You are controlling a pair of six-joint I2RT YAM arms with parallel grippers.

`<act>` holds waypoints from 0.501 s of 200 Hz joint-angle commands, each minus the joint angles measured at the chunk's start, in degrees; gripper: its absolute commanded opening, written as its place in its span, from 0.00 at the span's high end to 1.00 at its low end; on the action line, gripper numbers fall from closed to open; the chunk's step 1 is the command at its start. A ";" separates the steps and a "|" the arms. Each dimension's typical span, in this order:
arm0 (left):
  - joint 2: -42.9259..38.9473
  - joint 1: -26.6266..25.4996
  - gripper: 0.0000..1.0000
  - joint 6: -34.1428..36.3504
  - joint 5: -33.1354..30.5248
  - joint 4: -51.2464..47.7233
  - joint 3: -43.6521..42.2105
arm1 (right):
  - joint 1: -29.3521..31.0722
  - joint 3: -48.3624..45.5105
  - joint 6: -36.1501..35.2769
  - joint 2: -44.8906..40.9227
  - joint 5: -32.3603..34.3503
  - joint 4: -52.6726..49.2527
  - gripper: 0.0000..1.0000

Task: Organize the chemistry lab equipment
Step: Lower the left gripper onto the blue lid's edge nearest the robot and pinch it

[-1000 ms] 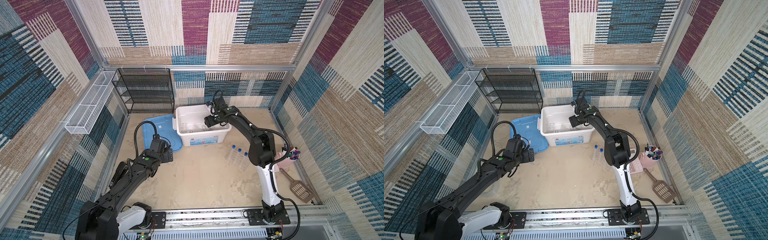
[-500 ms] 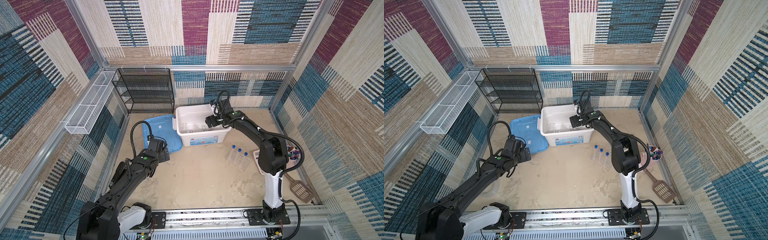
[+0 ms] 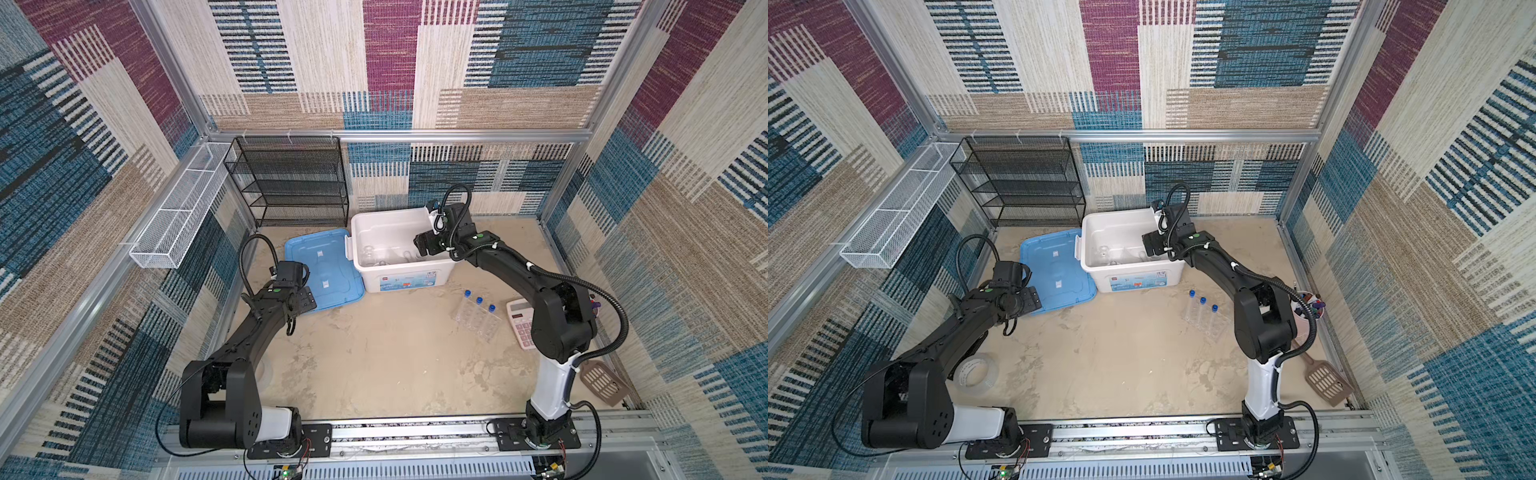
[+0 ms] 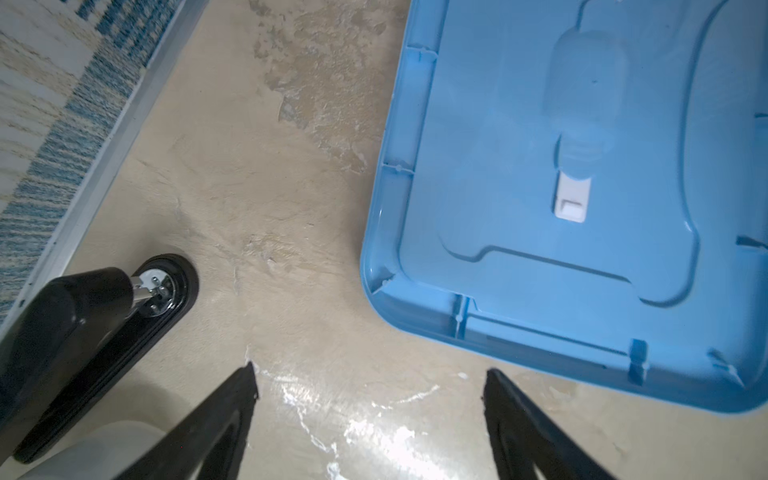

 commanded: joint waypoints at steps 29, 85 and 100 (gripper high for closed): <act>11.88 5.15 0.32 2.10 5.98 -2.38 9.02 | -0.19 -3.51 0.42 -2.36 -0.31 4.09 0.06; 22.20 7.96 0.52 3.68 6.83 -4.06 17.11 | -0.29 -5.57 -0.41 -3.18 0.54 4.25 0.06; 23.92 8.75 0.56 4.17 7.69 -3.78 18.33 | -0.42 -5.91 -0.60 -3.34 0.74 4.22 0.06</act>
